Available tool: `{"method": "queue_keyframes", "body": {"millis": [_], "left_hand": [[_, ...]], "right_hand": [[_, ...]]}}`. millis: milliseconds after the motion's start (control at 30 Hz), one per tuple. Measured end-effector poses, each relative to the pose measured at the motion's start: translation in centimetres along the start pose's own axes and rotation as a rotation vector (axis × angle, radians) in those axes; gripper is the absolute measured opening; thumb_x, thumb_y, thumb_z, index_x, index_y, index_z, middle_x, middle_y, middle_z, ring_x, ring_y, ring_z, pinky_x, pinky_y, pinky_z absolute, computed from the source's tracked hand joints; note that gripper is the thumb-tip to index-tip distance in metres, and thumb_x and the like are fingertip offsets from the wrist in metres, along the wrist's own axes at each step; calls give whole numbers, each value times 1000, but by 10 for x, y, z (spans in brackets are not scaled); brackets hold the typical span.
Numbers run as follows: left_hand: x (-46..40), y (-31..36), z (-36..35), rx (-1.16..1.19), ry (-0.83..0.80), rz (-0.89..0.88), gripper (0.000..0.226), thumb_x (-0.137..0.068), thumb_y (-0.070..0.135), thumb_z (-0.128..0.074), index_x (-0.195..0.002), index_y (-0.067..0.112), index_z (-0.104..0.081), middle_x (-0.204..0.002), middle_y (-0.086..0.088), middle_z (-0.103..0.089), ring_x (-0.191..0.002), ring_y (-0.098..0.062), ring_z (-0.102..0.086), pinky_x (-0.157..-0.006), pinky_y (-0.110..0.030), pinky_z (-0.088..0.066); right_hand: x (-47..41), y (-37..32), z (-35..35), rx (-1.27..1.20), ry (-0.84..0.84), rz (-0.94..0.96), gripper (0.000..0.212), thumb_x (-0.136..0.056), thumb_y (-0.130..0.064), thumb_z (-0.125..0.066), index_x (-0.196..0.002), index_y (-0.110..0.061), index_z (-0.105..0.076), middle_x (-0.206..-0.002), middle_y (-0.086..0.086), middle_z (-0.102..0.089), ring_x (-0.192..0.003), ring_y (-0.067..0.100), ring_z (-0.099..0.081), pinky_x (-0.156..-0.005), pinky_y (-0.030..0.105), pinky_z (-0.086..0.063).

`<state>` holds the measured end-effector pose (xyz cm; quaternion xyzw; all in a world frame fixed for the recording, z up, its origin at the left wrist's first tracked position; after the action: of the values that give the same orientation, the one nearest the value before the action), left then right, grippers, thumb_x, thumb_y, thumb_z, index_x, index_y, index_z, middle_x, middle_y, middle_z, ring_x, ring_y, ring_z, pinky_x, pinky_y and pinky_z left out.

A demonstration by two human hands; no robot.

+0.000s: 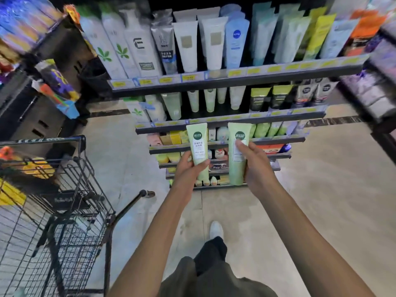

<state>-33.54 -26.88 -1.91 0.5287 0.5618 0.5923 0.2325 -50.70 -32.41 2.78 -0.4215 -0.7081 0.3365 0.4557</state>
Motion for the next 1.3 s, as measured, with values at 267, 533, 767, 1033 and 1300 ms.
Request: {"method": "queue_keyframes", "body": {"millis": [267,533,767,1033,1300], "left_hand": [[-84,-10,-29,-8,47,20,49,-84,5,-80,-126,21,-62,-117,-1,-75,-110,-19,-71,-91,-41,-59],[-175,-6,-66,-214,114,-24,49,-81,9,-84,-125,14,-64,-114,-1,-74,-100,-15,-72,-84,-34,-59],[-235,7,-96,-346,173,-67,53,-80,10,-86,-125,10,-57,-117,-6,-74,-103,-18,-71,-91,-37,-58],[-291,25,-119,-476,278,-213,42,-79,13,-85,-113,14,-60,-113,-8,-73,-106,-25,-69,-92,-42,-57],[-316,26,-132,-624,309,-264,46,-78,22,-86,-116,13,-63,-114,-3,-73,-108,-24,-69,-95,-38,-56]], "right_hand": [[-59,-17,8,6,45,-80,17,-102,-18,-63,-86,-21,-57,-68,-12,-75,-80,18,-69,-94,46,-53],[-114,-17,27,29,39,-70,16,-101,-25,-64,-110,-15,-72,-109,18,-77,-89,29,-70,-71,34,-59],[-137,-18,50,7,75,-103,20,-98,-28,-69,-112,-14,-72,-115,22,-72,-101,35,-66,-75,36,-59],[-142,-16,71,-5,126,-99,15,-97,-29,-71,-109,-22,-77,-111,11,-75,-99,34,-69,-92,50,-55],[-146,-18,83,-85,198,-91,19,-97,-22,-69,-114,-13,-72,-99,7,-73,-94,34,-68,-83,42,-56]]}}
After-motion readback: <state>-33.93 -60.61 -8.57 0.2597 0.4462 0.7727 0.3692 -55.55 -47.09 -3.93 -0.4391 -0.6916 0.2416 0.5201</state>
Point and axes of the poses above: each hand's wrist, its own x-axis away from the middle knuckle, its own z-axis out of the back of the hand, y = z × x, the point moved 1 cm from there along -x, towards the middle knuckle
